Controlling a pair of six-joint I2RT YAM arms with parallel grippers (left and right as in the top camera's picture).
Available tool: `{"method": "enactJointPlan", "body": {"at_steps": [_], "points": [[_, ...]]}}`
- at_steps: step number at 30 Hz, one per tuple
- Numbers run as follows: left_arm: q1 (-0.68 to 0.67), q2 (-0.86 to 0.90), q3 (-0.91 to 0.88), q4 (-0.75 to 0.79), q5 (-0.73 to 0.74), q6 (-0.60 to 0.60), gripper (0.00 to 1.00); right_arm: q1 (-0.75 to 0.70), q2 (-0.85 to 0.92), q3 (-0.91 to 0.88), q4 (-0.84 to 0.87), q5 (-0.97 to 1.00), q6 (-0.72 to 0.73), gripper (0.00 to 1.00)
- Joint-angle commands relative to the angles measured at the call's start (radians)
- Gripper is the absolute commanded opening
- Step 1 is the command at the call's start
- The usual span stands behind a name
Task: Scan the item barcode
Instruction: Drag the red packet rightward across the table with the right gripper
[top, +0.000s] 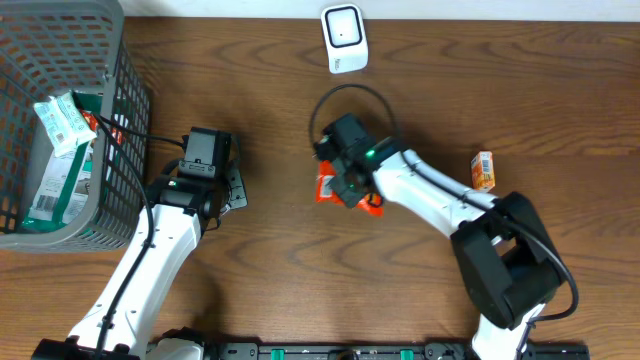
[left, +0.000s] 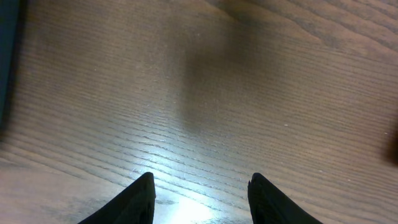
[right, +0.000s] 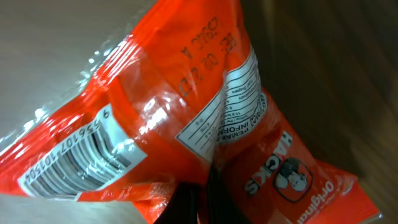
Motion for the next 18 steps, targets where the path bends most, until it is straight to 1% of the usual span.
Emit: {"method": "enactJointPlan", "body": {"at_steps": [1, 11, 18], "points": [[0.003, 0.008, -0.01, 0.0, -0.013, 0.002, 0.5, -0.079, 0.029, -0.022, -0.054, 0.077, 0.127, 0.03], [0.003, 0.008, -0.01, 0.0, -0.013, 0.002, 0.5, -0.209, 0.029, -0.022, -0.176, 0.063, 0.31, 0.04], [0.003, 0.008, -0.01, -0.001, -0.012, 0.002, 0.5, -0.285, 0.028, -0.021, -0.224, 0.063, 0.475, 0.01]]}}
